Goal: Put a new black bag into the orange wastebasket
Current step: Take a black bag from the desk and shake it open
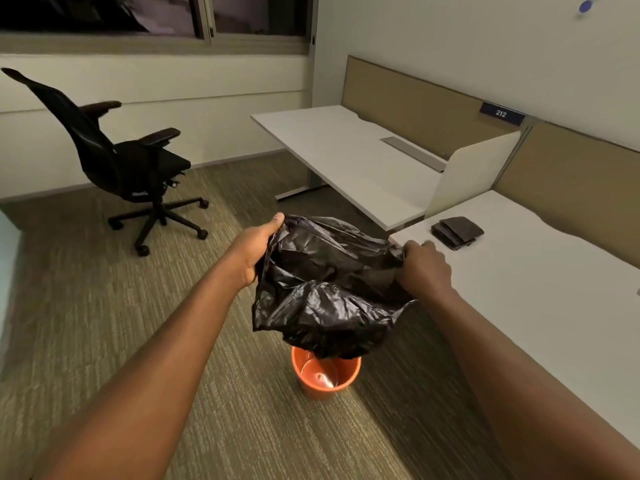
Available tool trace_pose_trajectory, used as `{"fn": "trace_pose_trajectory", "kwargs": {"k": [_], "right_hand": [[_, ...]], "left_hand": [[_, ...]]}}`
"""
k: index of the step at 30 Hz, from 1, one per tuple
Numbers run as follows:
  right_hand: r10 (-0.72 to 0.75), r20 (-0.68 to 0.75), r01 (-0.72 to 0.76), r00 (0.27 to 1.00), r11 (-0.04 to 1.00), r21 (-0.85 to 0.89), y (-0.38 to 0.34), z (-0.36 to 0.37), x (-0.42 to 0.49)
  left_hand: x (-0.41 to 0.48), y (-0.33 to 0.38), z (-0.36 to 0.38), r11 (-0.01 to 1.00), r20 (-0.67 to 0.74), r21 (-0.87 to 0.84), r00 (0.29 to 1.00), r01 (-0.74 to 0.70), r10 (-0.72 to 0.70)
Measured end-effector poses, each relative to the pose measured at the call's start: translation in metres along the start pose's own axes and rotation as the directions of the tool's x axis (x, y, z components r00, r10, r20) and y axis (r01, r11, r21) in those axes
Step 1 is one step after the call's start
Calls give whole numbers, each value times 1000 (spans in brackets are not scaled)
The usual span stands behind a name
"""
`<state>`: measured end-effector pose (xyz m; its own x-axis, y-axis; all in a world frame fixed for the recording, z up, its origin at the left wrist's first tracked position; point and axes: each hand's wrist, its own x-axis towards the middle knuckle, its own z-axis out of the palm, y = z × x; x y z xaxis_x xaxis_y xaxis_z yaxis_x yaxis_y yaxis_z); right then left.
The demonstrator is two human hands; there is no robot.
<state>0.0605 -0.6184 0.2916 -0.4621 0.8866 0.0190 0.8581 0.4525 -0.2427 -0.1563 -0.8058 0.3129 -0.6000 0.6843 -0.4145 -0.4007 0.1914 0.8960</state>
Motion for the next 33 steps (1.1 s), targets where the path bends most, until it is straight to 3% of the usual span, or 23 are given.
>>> {"fn": "trace_pose_trajectory", "kwargs": {"k": [1,2,3,4,5,6,8,10,12,13,15,17,18,20,22,25,27,29,31,33], "right_hand": [[104,52,-112,993,970,214,2,2,1],[205,147,-249,968,857,450,3,3,3],[273,271,-385,923,665,641,1,4,2],[294,374,-473,879,451,757,-2,4,2],[278,441,-513,853,294,807,-6,2,0],[246,472,-521,846,198,830,-13,1,-1],[192,500,-526,845,122,842,-28,-2,-2],[132,524,-537,841,94,838,-47,-7,-2],[71,535,-539,842,146,829,-65,-13,-3],[55,524,-524,850,197,829,-71,-15,-4],[4,402,-370,916,401,838,-75,-20,-9],[-136,158,-15,978,707,707,-68,-25,-11],[-236,64,159,970,808,568,-62,-27,-12],[-356,7,340,934,898,280,-50,-28,-9],[-395,-2,394,919,918,32,-38,-18,-2],[-259,-89,246,962,961,-129,-23,0,7],[-84,-93,77,992,994,-75,-13,11,9],[100,-20,-98,995,992,84,-4,17,10],[238,92,-255,967,913,319,1,19,9],[351,258,-435,900,692,576,1,15,10]], "left_hand": [[2,-3,-2,1000,2,-26,1000,12,-12],[6,-7,-4,999,-47,44,999,-9,11],[10,-11,-6,972,-125,230,989,-53,83],[14,-16,-6,875,-216,477,953,-87,212],[18,-20,-6,715,-262,690,881,-114,394],[18,-22,-5,554,-234,816,783,-164,577],[12,-21,3,280,17,886,629,-369,777],[9,-19,17,66,340,846,631,-529,697],[7,-21,31,-21,474,830,686,-557,552],[9,-22,34,34,465,827,716,-562,520],[14,-21,34,310,349,781,790,-543,504],[20,-20,30,651,226,602,881,-462,415],[21,-18,28,785,191,472,916,-400,352],[22,-12,25,937,132,225,961,-267,242],[23,-8,22,986,82,31,983,-165,162],[25,-4,19,985,-22,-162,998,-66,63],[27,-4,17,957,-90,-289,996,-10,-16],[28,-6,14,946,-153,-324,986,8,-61],[27,-9,10,950,-209,-311,975,2,-71],[25,-11,7,955,-223,-297,973,-14,-55]]}}
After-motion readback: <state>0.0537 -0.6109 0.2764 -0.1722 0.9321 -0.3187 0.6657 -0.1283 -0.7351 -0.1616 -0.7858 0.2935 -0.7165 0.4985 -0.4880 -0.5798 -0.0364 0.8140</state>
